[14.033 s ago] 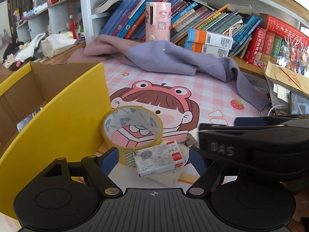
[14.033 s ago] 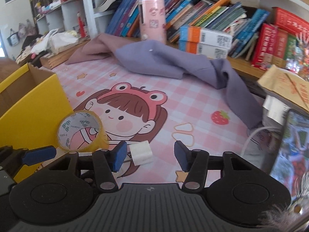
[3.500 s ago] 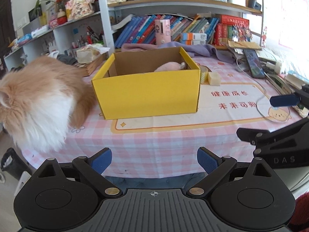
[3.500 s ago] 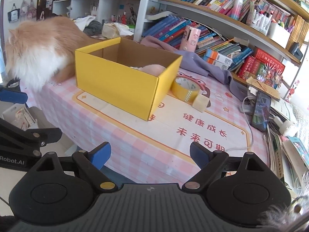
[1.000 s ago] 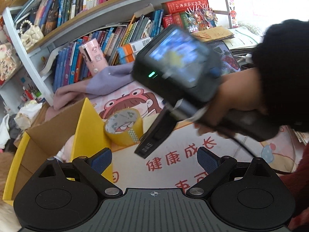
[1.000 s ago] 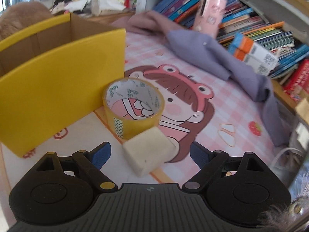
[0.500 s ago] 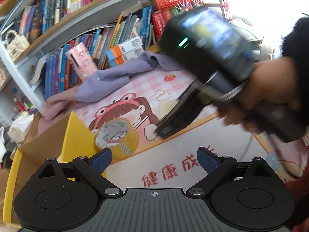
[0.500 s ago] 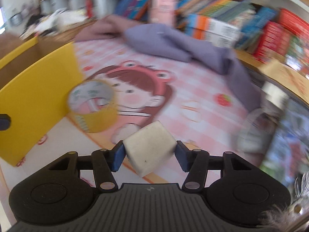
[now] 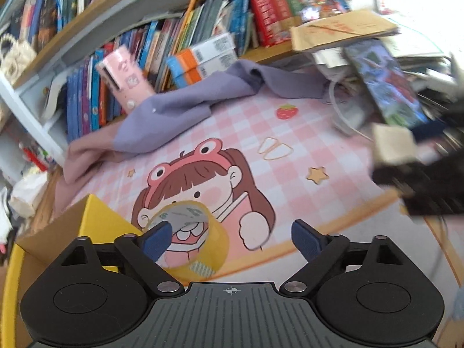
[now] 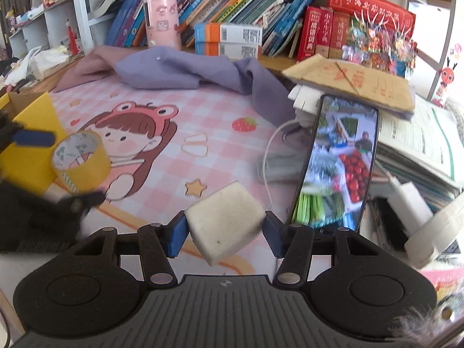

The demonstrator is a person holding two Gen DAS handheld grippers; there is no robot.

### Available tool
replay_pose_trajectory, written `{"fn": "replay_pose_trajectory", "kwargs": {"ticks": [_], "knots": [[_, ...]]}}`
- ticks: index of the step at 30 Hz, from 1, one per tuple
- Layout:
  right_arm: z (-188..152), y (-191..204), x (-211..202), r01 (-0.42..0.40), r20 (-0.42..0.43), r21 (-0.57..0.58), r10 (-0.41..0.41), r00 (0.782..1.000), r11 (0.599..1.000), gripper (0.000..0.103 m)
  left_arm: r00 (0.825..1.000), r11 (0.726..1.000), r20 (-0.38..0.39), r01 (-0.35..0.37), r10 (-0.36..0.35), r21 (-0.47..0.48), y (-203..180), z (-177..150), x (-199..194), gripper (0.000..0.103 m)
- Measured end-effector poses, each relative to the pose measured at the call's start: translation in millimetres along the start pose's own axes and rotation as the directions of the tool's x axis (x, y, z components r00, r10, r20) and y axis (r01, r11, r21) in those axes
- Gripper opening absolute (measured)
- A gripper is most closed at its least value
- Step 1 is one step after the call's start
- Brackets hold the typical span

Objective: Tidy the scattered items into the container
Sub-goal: 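Close the right tool on the white sponge while the left tool grasps the clear tape roll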

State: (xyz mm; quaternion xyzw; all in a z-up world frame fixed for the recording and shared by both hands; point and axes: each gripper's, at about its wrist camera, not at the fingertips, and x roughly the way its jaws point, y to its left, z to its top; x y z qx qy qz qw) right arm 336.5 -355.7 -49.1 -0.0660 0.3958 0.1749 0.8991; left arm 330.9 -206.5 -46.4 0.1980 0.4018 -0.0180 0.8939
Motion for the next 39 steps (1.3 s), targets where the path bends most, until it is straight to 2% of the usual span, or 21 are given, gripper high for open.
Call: {"fn": "replay_pose_trajectory", "kwargs": {"ticks": [10, 14, 16, 18, 24, 30, 39], "knots": [[-10.6, 18.8, 0.6, -0.066, -0.017, -0.040, 0.065, 0.998, 0.997, 0.053, 0.994, 0.992, -0.112, -0.010, -0.005, -0.125, 16.3, 6.2, 48.7, 0.050], [-10.9, 23.0, 1.5, -0.083, -0.025, -0.050, 0.082, 0.996, 0.995, 0.052, 0.988, 0.986, -0.149, 0.012, -0.037, -0.166, 20.3, 2.5, 58.4, 0.029], [-11.1, 24.1, 1.9, -0.088, -0.033, -0.049, 0.086, 0.996, 0.995, 0.052, 0.990, 0.986, -0.140, 0.003, -0.026, -0.166, 21.1, 1.7, 56.8, 0.018], [-11.7, 25.1, 0.8, -0.091, -0.034, -0.048, 0.089, 0.995, 0.995, 0.052, 0.990, 0.981, -0.130, 0.033, -0.059, -0.190, 24.8, 1.6, 53.9, 0.010], [-13.4, 27.5, -8.2, -0.088, -0.015, -0.048, 0.088, 0.996, 0.995, 0.051, 0.991, 0.975, -0.055, 0.113, -0.126, -0.189, 20.5, -1.0, 20.9, 0.008], [-17.5, 30.2, -19.8, -0.092, -0.013, -0.048, 0.092, 0.996, 0.995, 0.051, 0.976, 0.954, 0.026, 0.215, -0.214, -0.209, 19.6, -9.9, -27.2, 0.008], [-26.5, 42.4, -41.3, -0.098, -0.002, -0.095, 0.098, 0.995, 0.991, 0.050, 0.962, 0.939, 0.048, 0.273, -0.269, -0.208, 18.6, -38.4, -75.6, 0.008]]}}
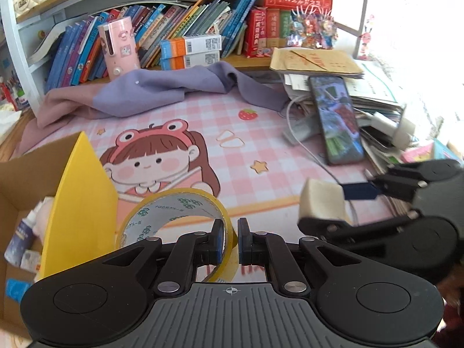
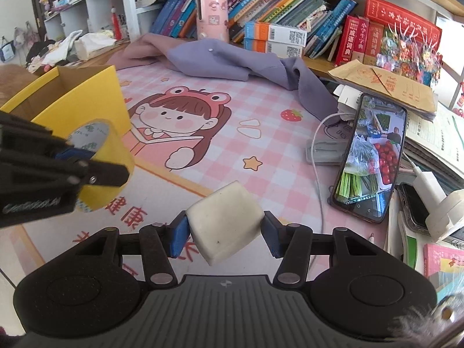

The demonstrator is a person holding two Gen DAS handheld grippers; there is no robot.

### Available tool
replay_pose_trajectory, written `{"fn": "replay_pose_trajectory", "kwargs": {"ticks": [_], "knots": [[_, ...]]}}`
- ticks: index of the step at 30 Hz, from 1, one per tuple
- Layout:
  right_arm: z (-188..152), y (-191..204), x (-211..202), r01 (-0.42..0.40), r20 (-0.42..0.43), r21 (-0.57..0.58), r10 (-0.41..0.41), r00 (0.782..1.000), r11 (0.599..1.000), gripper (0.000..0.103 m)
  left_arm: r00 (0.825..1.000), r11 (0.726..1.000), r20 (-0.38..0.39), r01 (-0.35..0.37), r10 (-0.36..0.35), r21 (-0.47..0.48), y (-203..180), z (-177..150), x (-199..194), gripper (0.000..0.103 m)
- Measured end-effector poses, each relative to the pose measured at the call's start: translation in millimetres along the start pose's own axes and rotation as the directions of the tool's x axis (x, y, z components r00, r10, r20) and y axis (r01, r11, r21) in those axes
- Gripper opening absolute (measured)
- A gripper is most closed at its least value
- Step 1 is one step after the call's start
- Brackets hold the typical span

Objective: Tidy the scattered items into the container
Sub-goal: 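Close the right tool on the white sponge while the left tool grasps the clear tape roll, then lift the tape roll and sponge and carry both over the yellow box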

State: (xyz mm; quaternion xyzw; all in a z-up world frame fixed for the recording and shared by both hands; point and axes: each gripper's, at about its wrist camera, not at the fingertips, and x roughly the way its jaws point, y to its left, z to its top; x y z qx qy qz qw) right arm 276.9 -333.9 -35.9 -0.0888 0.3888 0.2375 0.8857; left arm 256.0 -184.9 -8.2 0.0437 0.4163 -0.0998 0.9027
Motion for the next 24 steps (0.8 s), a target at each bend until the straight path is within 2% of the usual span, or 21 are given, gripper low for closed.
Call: {"fn": "replay_pose_trajectory", "kwargs": {"ticks": [10, 17, 24], "knots": [[-7.3, 22.7, -29.8, 0.009, 0.028, -0.054, -0.007, 1.000, 0.998, 0.050, 0.998, 0.998, 0.059, 0.037, -0.039, 0.044, -3.1, -19.3, -40.5, 0.008], [-17.5, 45.4, -49.9, 0.070, 0.041, -0.031, -0.068, 0.997, 0.997, 0.050, 0.991, 0.994, 0.086, 0.093, -0.098, 0.058, -0.7, -40.6, -58.5, 0.008], [-25.8, 82.0, -75.2, 0.135, 0.079, -0.017, -0.133, 0.988, 0.991, 0.049, 0.979, 0.987, 0.147, 0.129, -0.142, 0.095, 17.2, -64.3, -89.9, 0.008]]}}
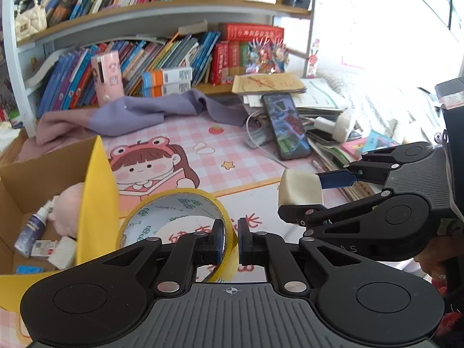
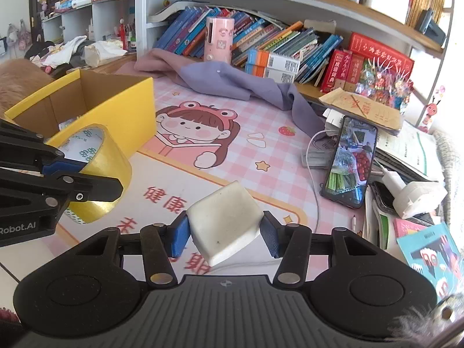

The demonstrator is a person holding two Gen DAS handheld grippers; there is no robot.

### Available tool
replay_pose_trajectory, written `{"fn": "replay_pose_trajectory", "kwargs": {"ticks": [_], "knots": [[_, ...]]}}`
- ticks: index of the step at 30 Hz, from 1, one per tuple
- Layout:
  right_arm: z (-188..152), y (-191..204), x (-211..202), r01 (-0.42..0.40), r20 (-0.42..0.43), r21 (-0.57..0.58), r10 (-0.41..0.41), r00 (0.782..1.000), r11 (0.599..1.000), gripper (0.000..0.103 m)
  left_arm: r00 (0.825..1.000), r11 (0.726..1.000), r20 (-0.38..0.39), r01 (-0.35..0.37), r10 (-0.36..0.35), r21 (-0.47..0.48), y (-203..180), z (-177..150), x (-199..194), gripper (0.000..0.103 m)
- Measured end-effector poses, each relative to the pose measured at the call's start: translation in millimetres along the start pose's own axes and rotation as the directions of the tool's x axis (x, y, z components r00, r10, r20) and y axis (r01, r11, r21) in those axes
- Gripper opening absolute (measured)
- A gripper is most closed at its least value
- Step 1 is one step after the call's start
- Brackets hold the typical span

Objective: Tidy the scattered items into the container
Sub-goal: 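Lift the tape roll and sponge and carry both over the yellow box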

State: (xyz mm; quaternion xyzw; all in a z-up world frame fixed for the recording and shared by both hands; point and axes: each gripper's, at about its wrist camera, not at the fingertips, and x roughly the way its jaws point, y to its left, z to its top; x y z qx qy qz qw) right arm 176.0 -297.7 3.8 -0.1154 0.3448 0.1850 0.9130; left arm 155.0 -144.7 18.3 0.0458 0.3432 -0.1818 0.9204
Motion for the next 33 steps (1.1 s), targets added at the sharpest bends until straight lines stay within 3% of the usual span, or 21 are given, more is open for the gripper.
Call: {"fn": "replay_pose_trajectory", "kwargs": {"ticks": [12, 20, 33], "knots": [[-23.0, 84.6, -57.1, 0.049, 0.025, -0.008, -0.049, 0.998, 0.999, 0.049, 0.999, 1.000, 0.035, 0.004, -0.003, -0.026, 40.6, -61.9, -81.0, 0.008], [-49.4, 142.7, -77.9, 0.006, -0.010, 0.006, -0.006, 1.000, 1.000, 0.048, 1.000, 1.000, 0.000, 0.017, -0.017, -0.016, 54.0, -100.0, -112.5, 0.008], [-51.2, 196.7, -90.1, -0.076, -0.014, -0.056, 0.075, 0.997, 0.996, 0.048, 0.999, 0.995, -0.011, -0.041, 0.040, -0.086, 80.7, -135.2, -154.6, 0.008]]}}
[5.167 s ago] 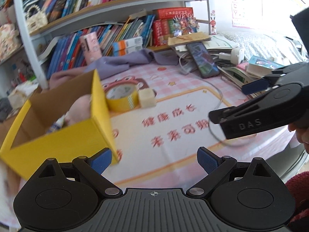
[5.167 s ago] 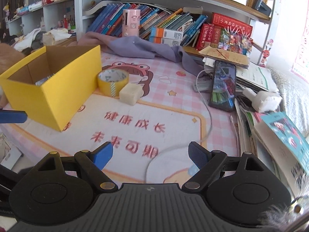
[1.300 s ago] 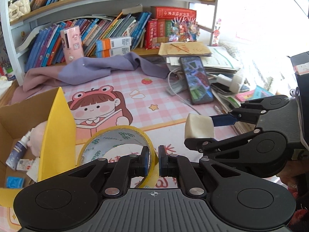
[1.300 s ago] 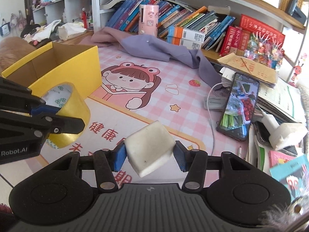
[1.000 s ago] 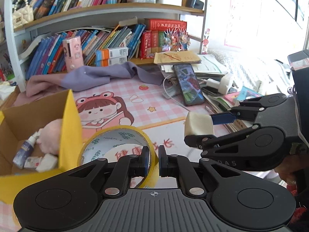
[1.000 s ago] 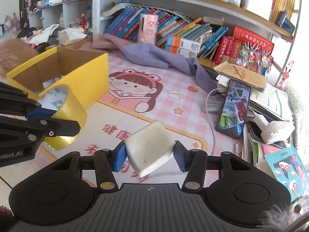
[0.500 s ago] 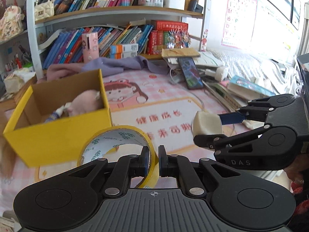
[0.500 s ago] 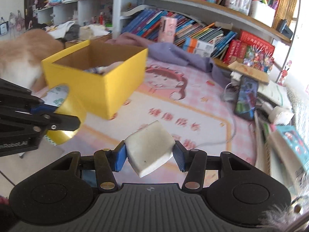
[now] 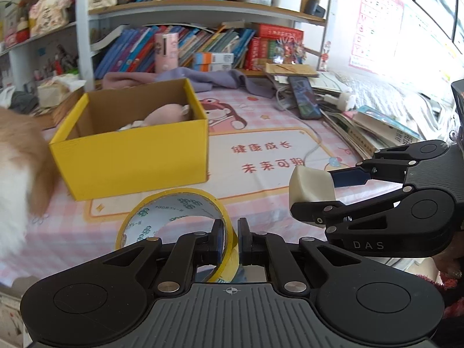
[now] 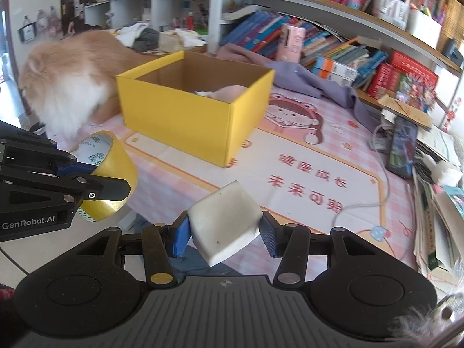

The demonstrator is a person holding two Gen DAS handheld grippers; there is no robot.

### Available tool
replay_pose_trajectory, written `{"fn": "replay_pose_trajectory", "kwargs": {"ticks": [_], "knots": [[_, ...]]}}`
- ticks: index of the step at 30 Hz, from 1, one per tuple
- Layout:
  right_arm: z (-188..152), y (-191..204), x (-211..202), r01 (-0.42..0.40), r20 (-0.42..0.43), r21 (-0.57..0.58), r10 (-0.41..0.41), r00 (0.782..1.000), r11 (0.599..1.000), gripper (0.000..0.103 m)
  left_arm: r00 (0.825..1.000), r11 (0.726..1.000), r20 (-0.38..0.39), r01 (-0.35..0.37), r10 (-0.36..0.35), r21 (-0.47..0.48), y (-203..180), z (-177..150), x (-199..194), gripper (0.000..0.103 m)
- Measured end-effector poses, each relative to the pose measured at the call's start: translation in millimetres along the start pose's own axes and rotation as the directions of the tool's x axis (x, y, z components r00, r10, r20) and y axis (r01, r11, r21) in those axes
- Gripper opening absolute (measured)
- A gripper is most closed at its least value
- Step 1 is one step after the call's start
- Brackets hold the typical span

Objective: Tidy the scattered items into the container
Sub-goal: 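Lift the tape roll and sponge and carry both over the yellow box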

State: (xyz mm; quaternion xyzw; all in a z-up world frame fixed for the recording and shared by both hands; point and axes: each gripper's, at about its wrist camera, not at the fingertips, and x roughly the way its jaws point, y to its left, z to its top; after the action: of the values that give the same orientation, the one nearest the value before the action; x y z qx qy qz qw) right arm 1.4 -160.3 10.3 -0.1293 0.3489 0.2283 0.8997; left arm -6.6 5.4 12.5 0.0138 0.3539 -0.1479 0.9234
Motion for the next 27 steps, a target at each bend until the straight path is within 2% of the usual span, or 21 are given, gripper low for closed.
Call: {"fn": "replay_pose_trajectory", "kwargs": {"ticks": [12, 27], "knots": [[14.1, 49.6, 11.7, -0.105, 0.005, -0.098, 0.106, 0.994, 0.990, 0.047, 0.995, 0.991, 0.004, -0.101, 0.102, -0.083, 32.8, -23.4, -30.7, 0.008], [22.0, 62.8, 20.0, -0.117, -0.006, -0.123, 0.117, 0.993, 0.986, 0.046, 0.995, 0.991, 0.003, -0.094, 0.095, -0.093, 46.5, -26.3, -31.7, 0.008]]}}
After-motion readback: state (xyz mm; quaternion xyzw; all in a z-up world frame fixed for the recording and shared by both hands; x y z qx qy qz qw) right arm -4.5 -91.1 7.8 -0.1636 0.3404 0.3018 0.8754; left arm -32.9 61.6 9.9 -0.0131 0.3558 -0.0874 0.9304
